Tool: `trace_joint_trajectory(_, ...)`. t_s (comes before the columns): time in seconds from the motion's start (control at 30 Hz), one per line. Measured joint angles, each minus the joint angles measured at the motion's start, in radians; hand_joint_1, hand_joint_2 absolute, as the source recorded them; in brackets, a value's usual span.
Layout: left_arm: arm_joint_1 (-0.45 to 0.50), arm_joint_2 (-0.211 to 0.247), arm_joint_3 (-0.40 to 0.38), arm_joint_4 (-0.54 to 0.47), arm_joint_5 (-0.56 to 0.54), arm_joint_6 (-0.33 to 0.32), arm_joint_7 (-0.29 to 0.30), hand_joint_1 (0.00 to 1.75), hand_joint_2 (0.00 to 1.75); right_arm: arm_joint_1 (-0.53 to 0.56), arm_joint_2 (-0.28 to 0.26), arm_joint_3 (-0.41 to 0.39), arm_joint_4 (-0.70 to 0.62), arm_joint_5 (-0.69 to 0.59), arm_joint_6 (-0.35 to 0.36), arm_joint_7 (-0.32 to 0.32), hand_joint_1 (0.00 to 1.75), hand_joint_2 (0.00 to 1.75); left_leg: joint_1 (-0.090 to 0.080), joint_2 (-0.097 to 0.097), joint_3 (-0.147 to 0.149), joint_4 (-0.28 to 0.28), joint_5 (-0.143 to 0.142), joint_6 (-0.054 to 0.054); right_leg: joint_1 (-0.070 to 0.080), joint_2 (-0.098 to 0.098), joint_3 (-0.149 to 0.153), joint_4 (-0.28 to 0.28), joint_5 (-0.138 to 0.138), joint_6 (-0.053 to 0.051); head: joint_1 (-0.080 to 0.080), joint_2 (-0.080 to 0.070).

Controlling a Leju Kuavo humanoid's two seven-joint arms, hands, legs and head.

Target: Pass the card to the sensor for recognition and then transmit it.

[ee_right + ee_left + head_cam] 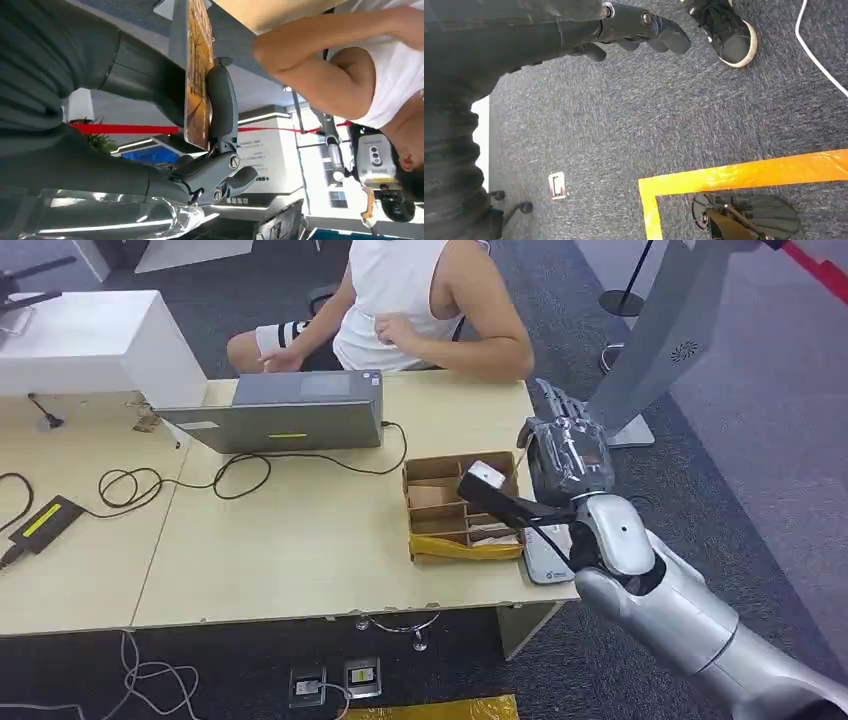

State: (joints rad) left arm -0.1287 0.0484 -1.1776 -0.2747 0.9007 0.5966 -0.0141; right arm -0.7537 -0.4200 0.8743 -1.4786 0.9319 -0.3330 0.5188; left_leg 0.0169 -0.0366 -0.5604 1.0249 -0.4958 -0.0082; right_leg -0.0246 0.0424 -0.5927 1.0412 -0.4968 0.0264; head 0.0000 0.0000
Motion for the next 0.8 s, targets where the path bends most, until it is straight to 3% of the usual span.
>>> trace_joint_trajectory(0.3, 0.002, -0.005, 0.0, 0.0, 0.01, 0.013, 0.0, 0.0, 1.75, 0.046, -0.006, -0.024, -0.018, -0.021, -0.049, 0.031, 1.75, 1.75, 0.0, 0.0, 0.001, 0.0, 0.0, 0.0, 0.0, 0.0, 0.0, 0.0, 0.0, 0.0, 0.0, 0.0)
trace_joint_trajectory(0.47, 0.01, -0.008, 0.0, 0.0, 0.026, 0.026, -0.006, 0.0, 1.75, 0.14, -0.047, -0.113, -0.038, -0.073, -0.135, 0.057, 1.75, 1.75, 0.0, 0.0, 0.001, 0.0, 0.0, 0.0, 0.0, 0.0, 0.0, -0.001, 0.0, 0.0, 0.0, 0.0)
trace_joint_trajectory(0.8, 0.012, -0.008, 0.0, 0.0, 0.044, 0.032, -0.007, 0.0, 1.75, 0.287, -0.114, -0.281, -0.026, -0.146, -0.156, 0.075, 1.75, 1.75, 0.0, 0.0, 0.0, 0.0, 0.0, 0.0, 0.0, 0.0, 0.0, -0.001, 0.0, 0.0, 0.0, 0.0)
